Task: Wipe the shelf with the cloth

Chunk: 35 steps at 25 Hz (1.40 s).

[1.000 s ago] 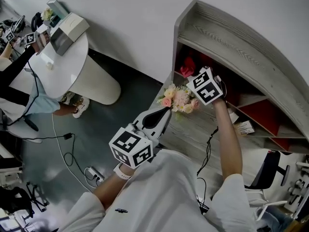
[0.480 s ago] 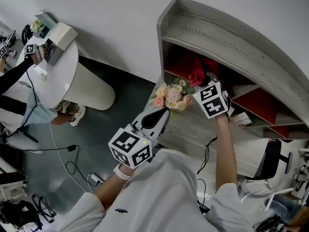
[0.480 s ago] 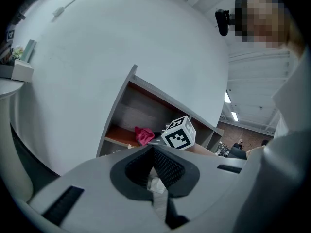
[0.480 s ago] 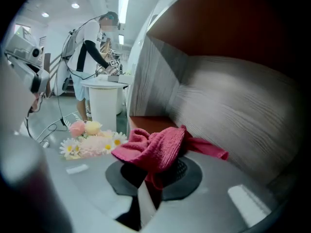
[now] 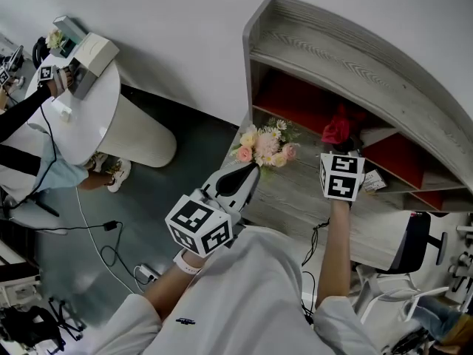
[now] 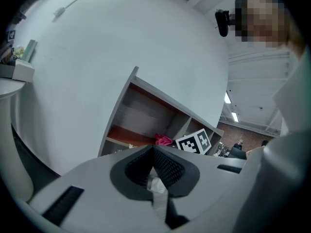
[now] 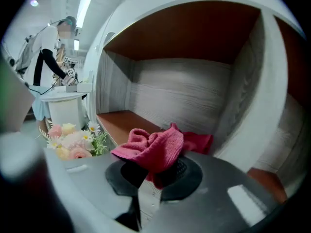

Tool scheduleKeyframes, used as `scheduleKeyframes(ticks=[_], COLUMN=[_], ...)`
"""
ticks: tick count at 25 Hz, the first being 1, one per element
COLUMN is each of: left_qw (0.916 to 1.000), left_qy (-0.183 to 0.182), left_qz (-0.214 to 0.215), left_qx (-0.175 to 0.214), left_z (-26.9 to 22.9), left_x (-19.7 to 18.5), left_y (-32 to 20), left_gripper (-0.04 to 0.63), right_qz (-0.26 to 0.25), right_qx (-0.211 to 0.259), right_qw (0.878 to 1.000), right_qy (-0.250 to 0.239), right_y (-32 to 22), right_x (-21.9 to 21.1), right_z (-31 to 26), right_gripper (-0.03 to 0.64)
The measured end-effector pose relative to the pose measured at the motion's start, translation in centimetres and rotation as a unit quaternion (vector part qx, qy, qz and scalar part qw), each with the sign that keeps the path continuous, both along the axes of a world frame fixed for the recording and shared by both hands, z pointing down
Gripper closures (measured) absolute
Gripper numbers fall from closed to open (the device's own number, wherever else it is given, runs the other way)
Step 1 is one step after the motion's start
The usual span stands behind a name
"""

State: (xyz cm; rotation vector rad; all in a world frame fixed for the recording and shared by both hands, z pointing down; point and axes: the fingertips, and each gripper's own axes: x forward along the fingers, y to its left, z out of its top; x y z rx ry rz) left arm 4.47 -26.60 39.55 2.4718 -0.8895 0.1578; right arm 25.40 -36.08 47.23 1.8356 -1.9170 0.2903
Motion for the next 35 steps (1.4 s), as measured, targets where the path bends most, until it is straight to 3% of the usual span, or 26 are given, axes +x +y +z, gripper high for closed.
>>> scheduleKeyframes(ticks=[5, 12, 16, 24, 30, 35], left_qw=[1.0000, 0.9998, 0.9996, 0.9991, 0.9981, 0.9968], left_qy=[0.001, 0.001, 0.001, -0.003, -0.006, -0.009], left_qz=[-0.008, -0.018, -0.025, -0.042, -0.060, -0.080], left_qx=[-0.002, -0.009, -0.012, -0.008, -0.007, -0.005], left_z=[0.1, 0.7, 0.9, 0.6, 0.4, 0.2], left_x=[-0.4, -1.0, -1.5, -2.6, -3.4, -4.5], left_y=[0.2, 0.5, 1.0, 1.6, 1.9, 1.9], left_gripper=[0.595, 0.595, 0.595, 0.595, 0.595, 0.595], right_qz=[0.020, -0.084, -0.175, -0.287, -0.341, -0.363], right_qx=[0.004, -0.047, -0.083, -0.135, -0.130, -0.103], right_qw=[1.000, 0.995, 0.979, 0.944, 0.922, 0.913], right_qy=[0.003, 0.035, 0.063, 0.090, 0.131, 0.158], right_y=[0.8, -1.3, -2.3, -6.1, -8.8, -10.3], right_x=[-0.1, -3.8, -7.5, -13.5, -17.1, -19.4], right_z=[0.3, 0.7, 1.1, 1.4, 1.2, 1.1], right_gripper=[0.561, 0.561, 0.561, 0.561, 0.561, 0.563])
